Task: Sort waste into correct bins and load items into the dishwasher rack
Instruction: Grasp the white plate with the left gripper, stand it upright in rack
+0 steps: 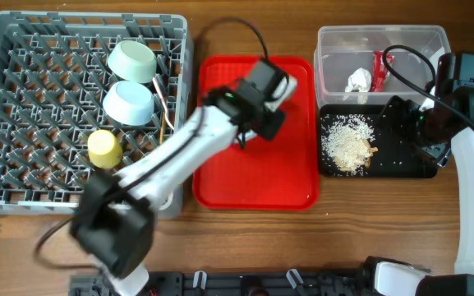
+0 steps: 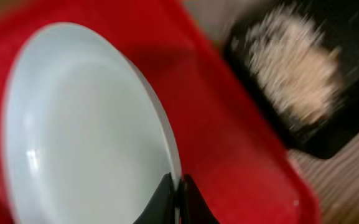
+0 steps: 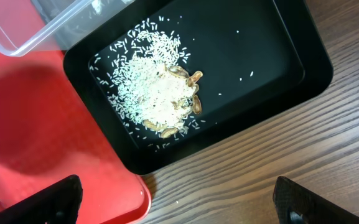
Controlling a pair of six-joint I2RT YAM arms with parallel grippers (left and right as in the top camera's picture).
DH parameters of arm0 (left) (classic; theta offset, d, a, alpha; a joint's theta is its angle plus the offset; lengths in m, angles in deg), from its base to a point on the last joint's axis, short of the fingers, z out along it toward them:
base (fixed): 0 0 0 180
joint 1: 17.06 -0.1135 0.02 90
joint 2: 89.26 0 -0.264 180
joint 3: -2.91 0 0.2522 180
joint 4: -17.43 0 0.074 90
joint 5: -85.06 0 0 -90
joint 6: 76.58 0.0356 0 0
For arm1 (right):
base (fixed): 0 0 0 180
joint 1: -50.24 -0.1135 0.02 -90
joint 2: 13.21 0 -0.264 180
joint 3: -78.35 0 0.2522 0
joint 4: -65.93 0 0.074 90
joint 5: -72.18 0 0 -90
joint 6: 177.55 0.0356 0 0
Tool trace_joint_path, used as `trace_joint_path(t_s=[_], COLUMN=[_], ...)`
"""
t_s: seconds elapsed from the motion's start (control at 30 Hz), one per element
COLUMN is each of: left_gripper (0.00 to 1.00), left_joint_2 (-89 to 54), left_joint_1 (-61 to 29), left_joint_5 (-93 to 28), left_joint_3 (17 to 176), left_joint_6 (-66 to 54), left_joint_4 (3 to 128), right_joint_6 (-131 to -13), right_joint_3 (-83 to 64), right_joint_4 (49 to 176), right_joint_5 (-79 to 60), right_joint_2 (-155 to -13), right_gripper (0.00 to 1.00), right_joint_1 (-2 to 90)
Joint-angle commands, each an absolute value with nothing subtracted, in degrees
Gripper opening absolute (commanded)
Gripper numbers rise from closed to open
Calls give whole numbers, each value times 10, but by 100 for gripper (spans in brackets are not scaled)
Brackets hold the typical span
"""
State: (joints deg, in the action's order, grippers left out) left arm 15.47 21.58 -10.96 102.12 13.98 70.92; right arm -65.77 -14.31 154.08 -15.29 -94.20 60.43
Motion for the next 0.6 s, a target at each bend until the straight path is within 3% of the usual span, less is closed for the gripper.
trace_joint_path(t_s=[0.0,0.17,0.27,0.57], left_gripper=[4,4,4,4], left_joint_2=[54,14,30,127], left_joint_1=[146,-32,-114,-173], left_joint_5=[-207,-391,-431,-544], left_joint_3=[1054,1056,1056,1056], left_joint_6=[129,51,9,5], left_joint_4=[705,644,621,620], right_joint_6=[-664,-665,-664,-665], right_joint_3=[-146,-146,-146,-146], right_joint_4=[1542,1542,1542,1543], right_joint_5=[-152,-152,-152,-152], right_joint_2=[-936,-936,-936,-936], right_gripper=[99,99,99,99], right_joint_1=[604,604,604,604])
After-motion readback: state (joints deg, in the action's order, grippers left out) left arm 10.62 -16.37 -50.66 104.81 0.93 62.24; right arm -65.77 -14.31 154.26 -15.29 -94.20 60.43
